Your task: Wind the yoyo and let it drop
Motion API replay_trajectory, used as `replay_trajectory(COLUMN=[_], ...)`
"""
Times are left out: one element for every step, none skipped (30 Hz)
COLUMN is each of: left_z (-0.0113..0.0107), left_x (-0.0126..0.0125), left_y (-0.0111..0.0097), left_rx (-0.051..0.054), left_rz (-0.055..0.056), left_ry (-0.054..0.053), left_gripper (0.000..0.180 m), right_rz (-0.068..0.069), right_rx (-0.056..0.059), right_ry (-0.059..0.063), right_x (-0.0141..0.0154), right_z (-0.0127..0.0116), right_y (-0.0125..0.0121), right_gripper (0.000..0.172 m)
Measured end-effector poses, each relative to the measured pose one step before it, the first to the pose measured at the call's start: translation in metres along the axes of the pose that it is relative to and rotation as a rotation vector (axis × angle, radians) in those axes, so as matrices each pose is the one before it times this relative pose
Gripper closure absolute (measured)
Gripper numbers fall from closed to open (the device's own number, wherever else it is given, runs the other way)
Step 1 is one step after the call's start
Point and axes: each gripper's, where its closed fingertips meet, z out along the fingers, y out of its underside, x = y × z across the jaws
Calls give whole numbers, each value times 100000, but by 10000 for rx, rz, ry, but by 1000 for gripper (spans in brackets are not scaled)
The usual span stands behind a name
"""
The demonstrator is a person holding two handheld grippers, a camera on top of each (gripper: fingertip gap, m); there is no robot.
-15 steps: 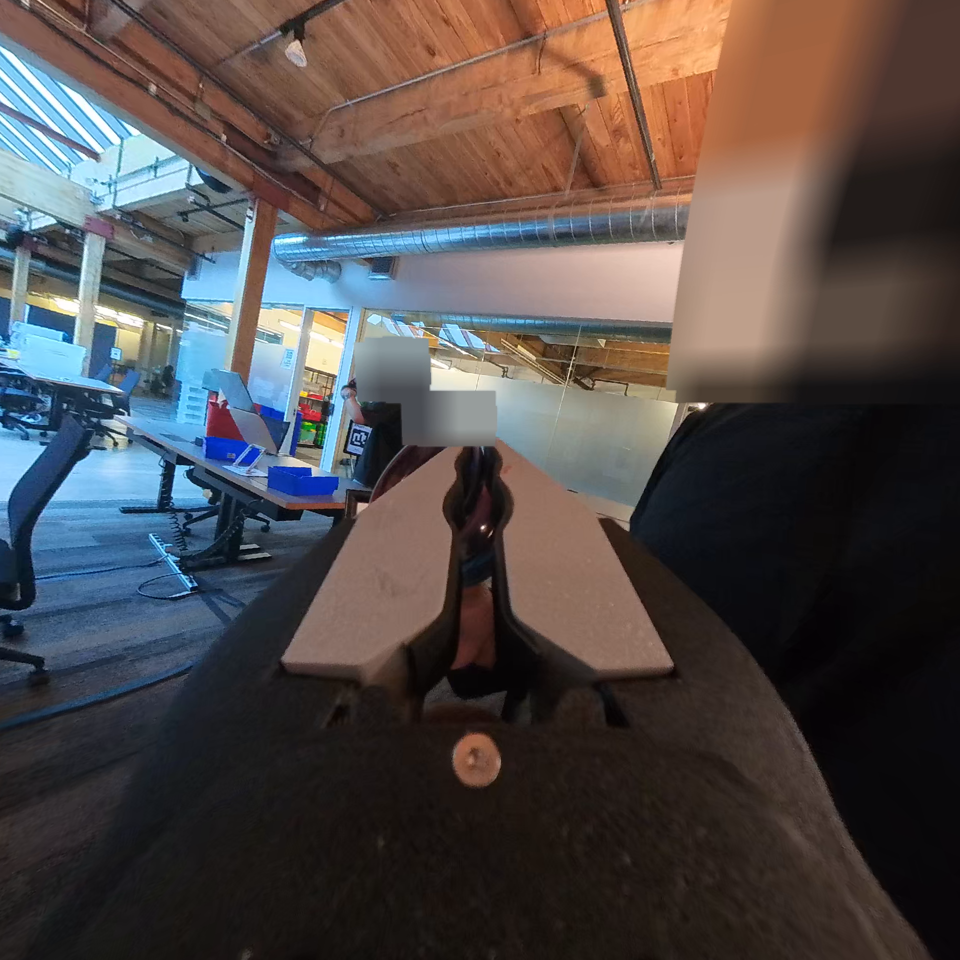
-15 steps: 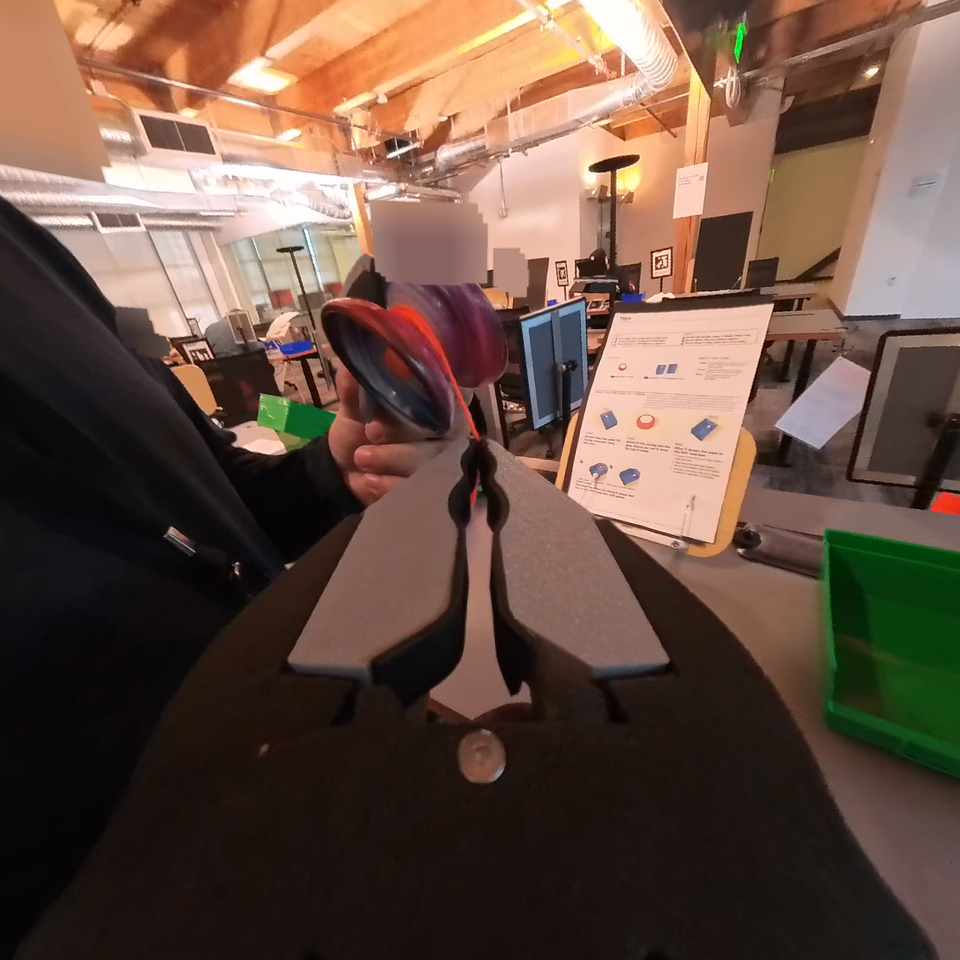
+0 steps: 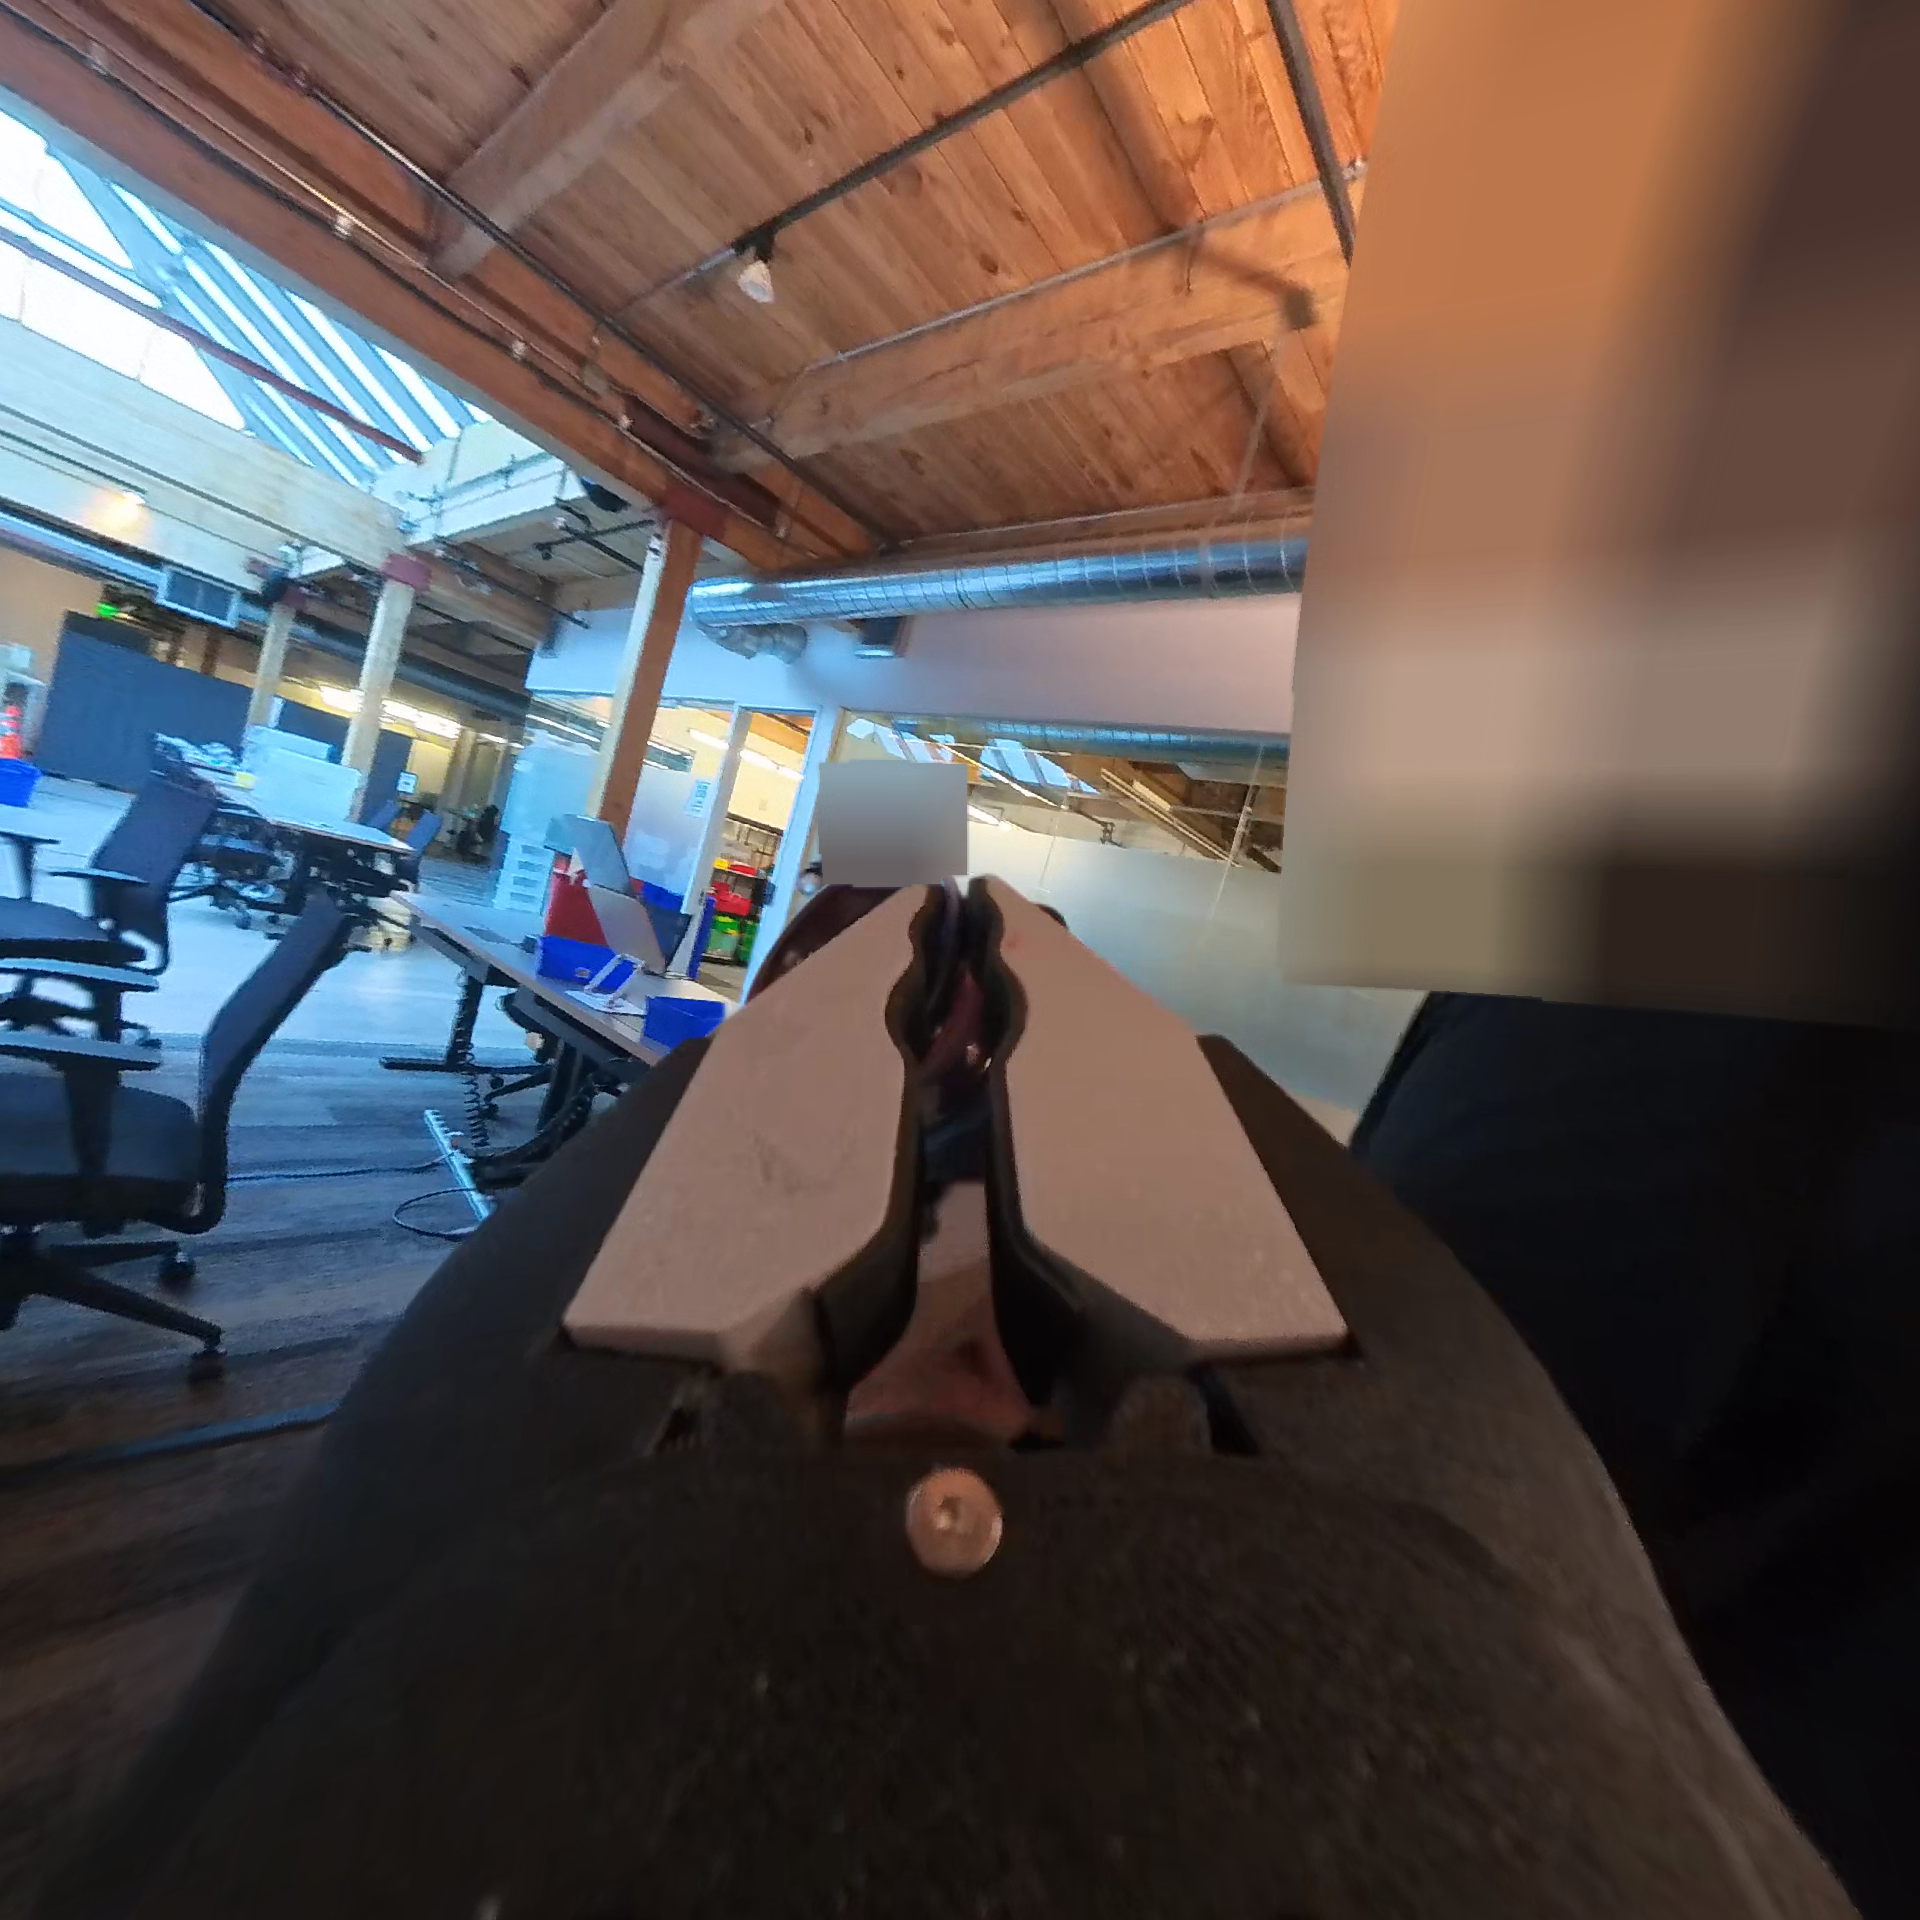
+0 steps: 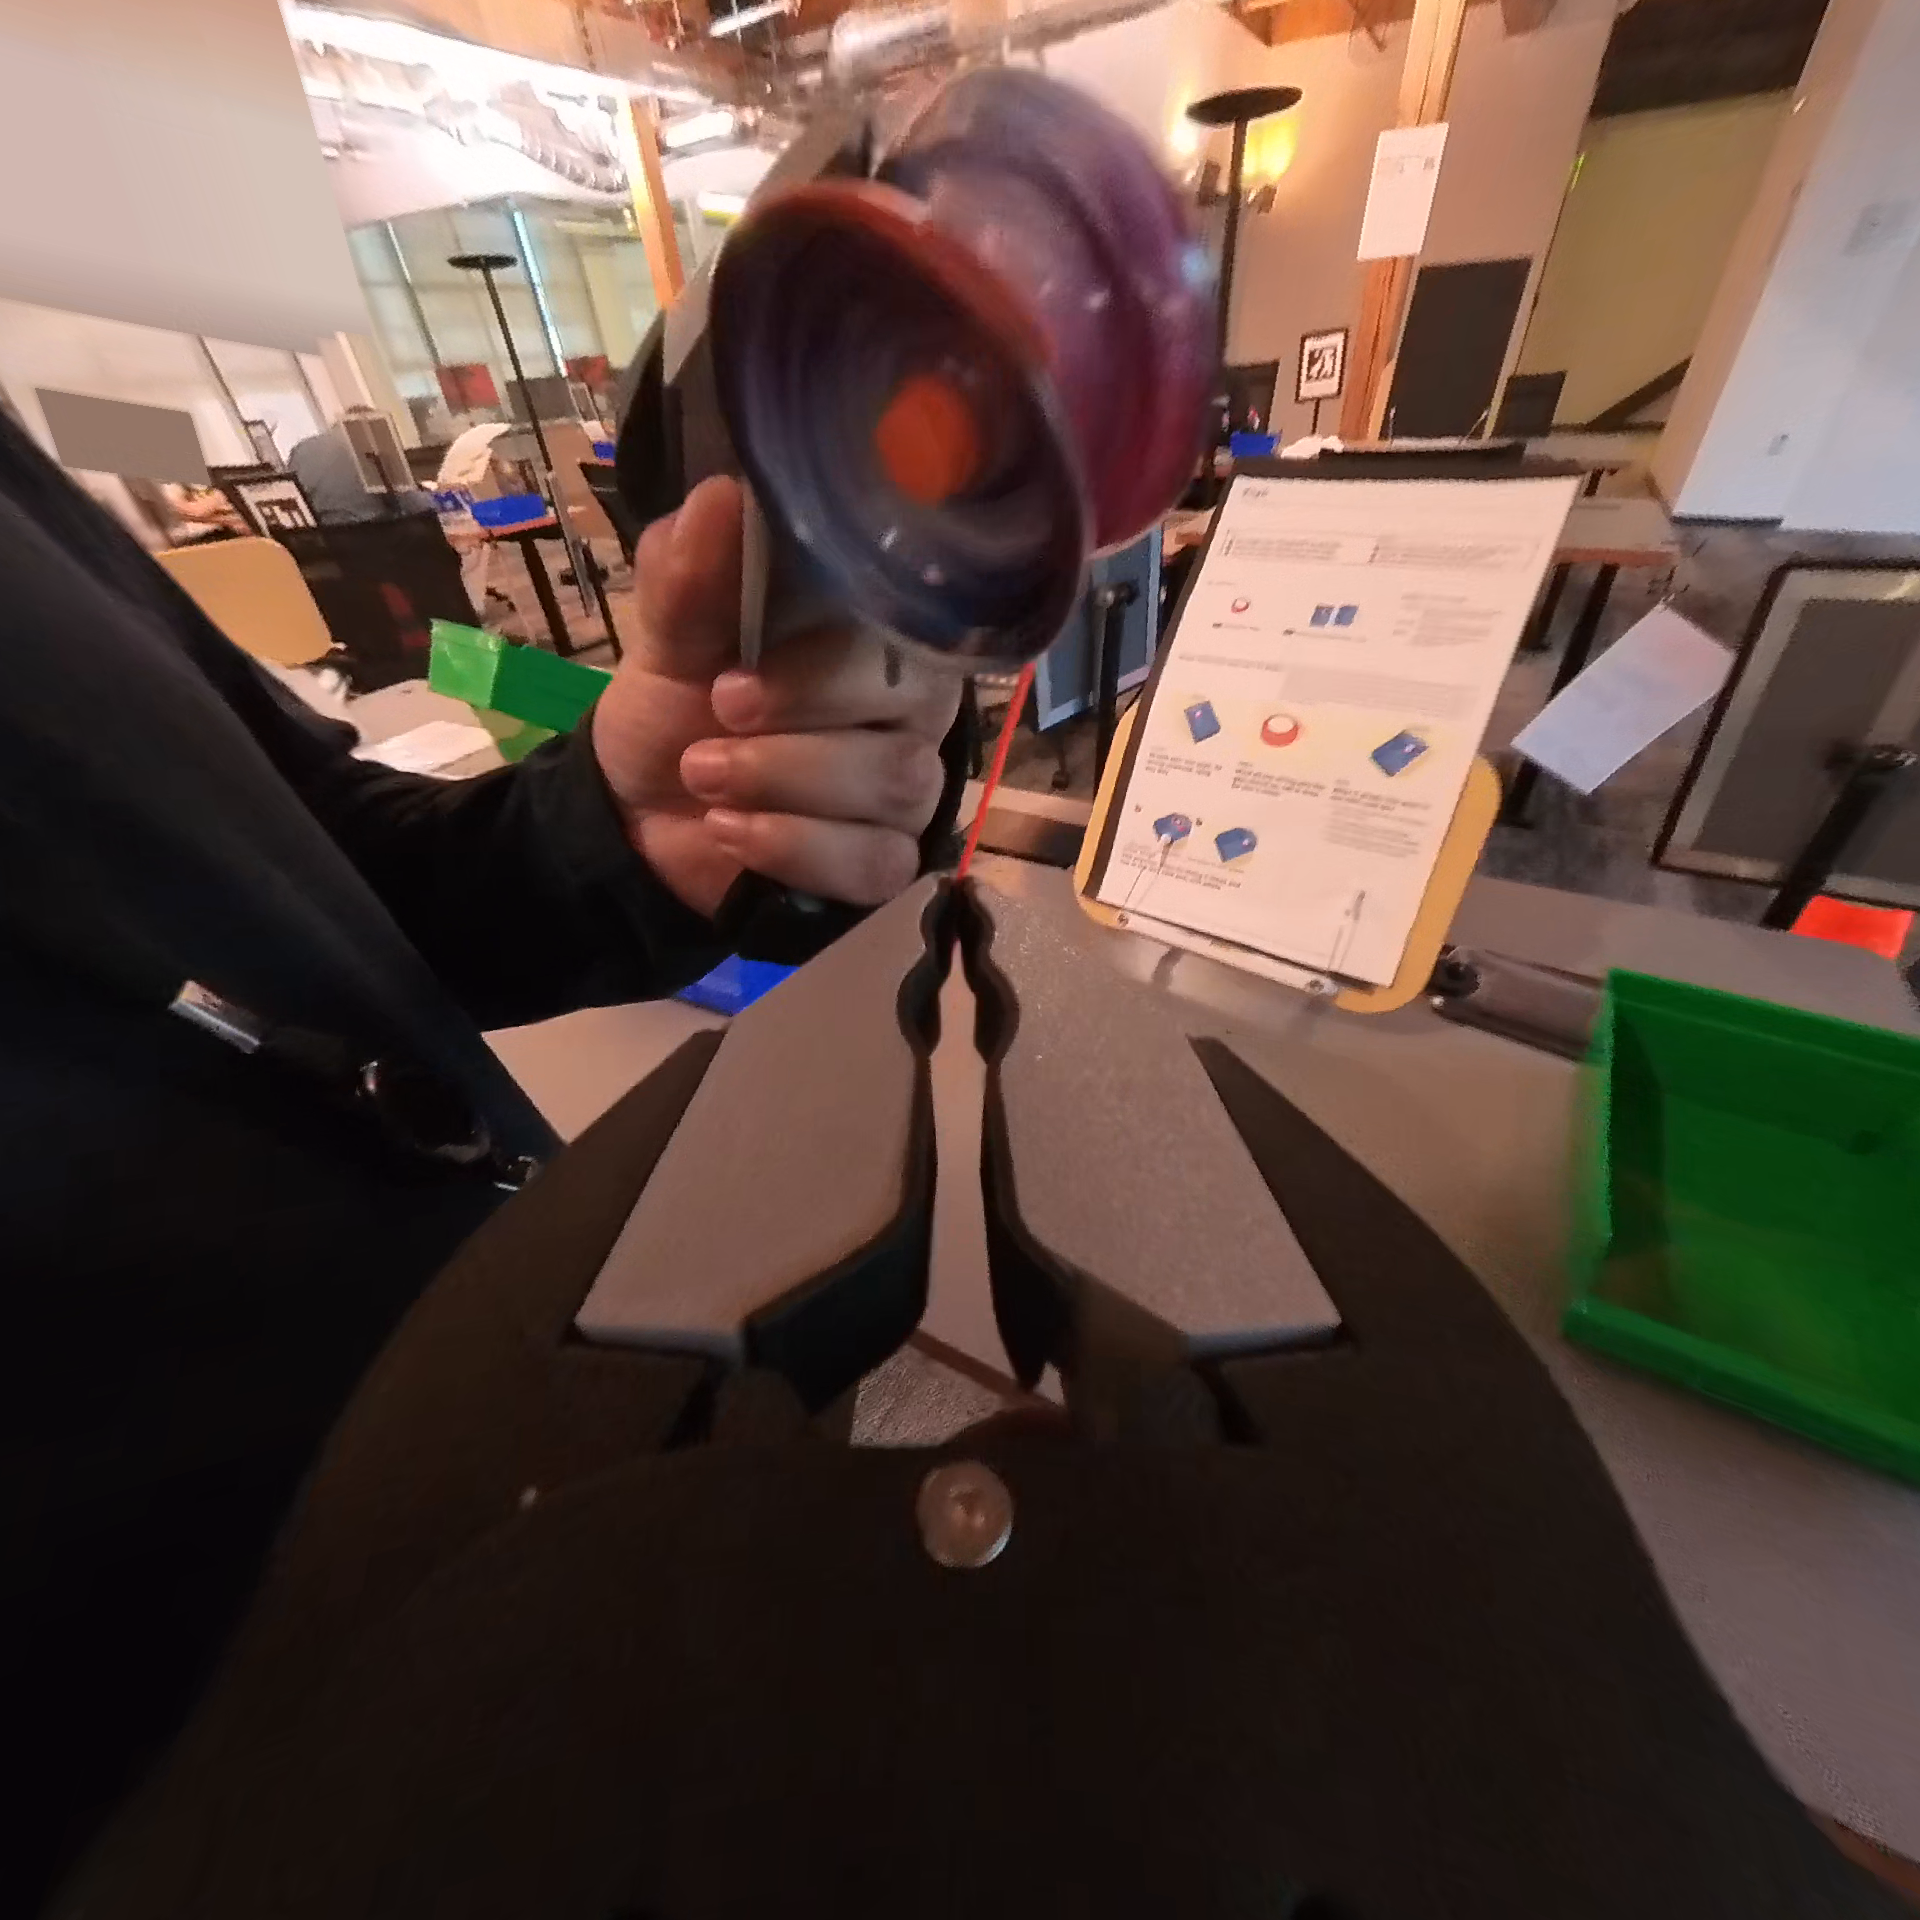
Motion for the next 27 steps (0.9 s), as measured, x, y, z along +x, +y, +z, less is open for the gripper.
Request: replay_trajectory(left_z=[-173,-197,-203,-171,-97,-22,61,127,165,164,151,95,29,-43,-131,-204,-217,-219,-201,-136,-52,45,132,168,156,117,8], left_x=[-632,-741,-717,-614,-524,-435,-218,-141,-204,-133,-39,-61,-49,-7,-50,-73,-65,-92,-56,67,105,240,366,397,432,437,210], left_y=[-81,-45,-33,62,258,392,450,511,585,548,494,399,305,240,147,105,124,154,118,202,253,341,507,493,354,275,-7], left_rx=[36,20,20,-32,-147,-205,-191,-201,-234,-220,-225,-210,-183,-158,-111,-70,-91,-109,-73,-132,-178,-220,-336,-323,-235,-196,-9], left_rz=[26,66,96,128,198,233,218,212,244,322,389,373,347,268,188,140,65,14,22,25,42,112,111,30,-71,-195,-221], left_ry=[-330,-409,-406,-355,-324,-304,-190,-166,-240,-218,-176,-181,-143,-82,-87,-46,3,15,32,99,75,111,196,230,301,371,268], left_gripper=[179,179,179,179,179,179,179,179,179,179,179,178,179,179,178,178,178,178,178,178,178,179,179,179,179,178,178], right_rz=[88,58,31,10,8,18,47,97,132,129,86,59,59,25,-65,-175,-266,-325,-353,-366,-412,-494,-540,-535,-496,-425,-323], right_rx=[-67,-35,-42,-69,-105,-106,-57,-1,48,90,114,120,113,90,67,9,-76,-172,-278,-381,-462,-454,-395,-358,-347,-355,-366], right_ry=[-112,-125,-87,-44,-19,17,10,-59,-79,-73,-75,-65,-100,-103,-27,93,229,345,413,398,357,336,330,311,271,218,127], right_x=[-323,-402,-395,-335,-279,-195,-162,-215,-198,-149,-123,-48,-60,-27,96,267,463,664,817,833,773,681,596,515,438,384,253], right_z=[361,338,329,325,327,327,318,296,266,189,67,-73,-242,-396,-545,-668,-744,-772,-727,-608,-422,-227,-81,43,132,223,306], right_y=[301,175,111,119,133,107,2,-119,-228,-329,-430,-512,-569,-616,-624,-584,-499,-346,-152,83,298,393,382,354,396,514,662], right_gripper=[172,172,172,172,172,172,172,172,172,172,172,172,172,172,172,172,172,172,172,172,172,172,172,172,172,172,172])
